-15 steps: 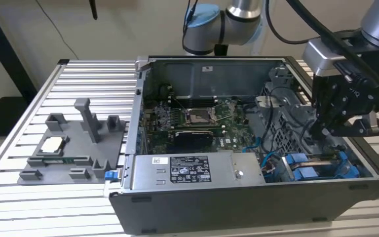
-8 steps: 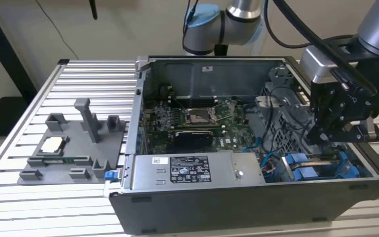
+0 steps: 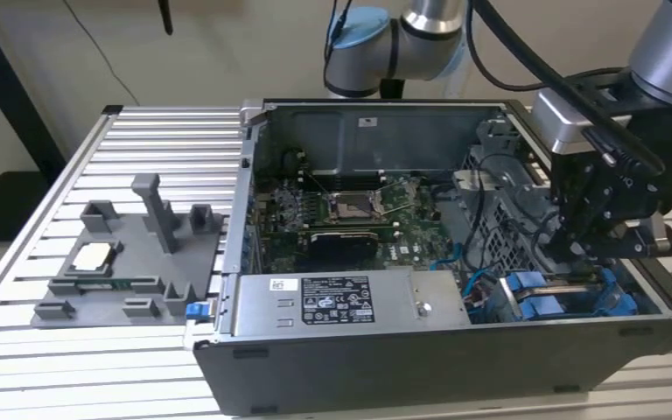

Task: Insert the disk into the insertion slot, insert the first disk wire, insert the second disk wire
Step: 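Insert the second disk wire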

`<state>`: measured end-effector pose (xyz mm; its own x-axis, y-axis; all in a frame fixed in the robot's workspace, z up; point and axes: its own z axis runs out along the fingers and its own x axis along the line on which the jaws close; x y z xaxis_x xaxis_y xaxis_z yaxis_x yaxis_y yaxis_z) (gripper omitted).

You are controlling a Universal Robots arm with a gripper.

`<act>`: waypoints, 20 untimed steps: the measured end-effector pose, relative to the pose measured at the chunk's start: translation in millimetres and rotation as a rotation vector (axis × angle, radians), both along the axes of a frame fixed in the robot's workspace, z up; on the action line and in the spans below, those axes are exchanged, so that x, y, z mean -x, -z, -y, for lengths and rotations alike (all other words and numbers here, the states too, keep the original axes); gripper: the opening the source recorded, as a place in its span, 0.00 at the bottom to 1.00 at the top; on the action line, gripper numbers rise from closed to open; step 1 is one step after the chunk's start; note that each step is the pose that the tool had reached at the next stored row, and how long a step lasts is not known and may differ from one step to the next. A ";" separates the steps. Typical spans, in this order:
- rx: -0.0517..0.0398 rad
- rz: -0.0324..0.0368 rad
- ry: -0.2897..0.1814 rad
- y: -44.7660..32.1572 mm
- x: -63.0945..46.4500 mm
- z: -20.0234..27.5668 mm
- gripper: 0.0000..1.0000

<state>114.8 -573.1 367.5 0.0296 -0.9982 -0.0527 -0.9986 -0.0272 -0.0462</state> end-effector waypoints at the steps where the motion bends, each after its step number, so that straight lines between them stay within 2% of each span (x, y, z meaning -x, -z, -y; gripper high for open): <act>1: 0.0029 0.0057 0.000 0.4 0.3 0.0 0.16; 2: 0.0054 0.0130 0.000 0.9 0.4 0.0 0.16; 3: 0.0075 0.0468 0.000 2.8 2.7 0.0 0.16; 5: 0.0082 0.0622 0.000 4.3 4.7 0.0 0.16; 6: 0.0085 0.0667 0.000 5.4 5.4 0.0 0.16; 9: 0.0100 0.0738 0.000 9.5 6.4 0.0 0.16; 14: 0.0108 0.0957 0.000 15.8 6.7 0.0 0.16; 20: 0.0116 0.0971 0.000 17.4 6.7 0.0 0.16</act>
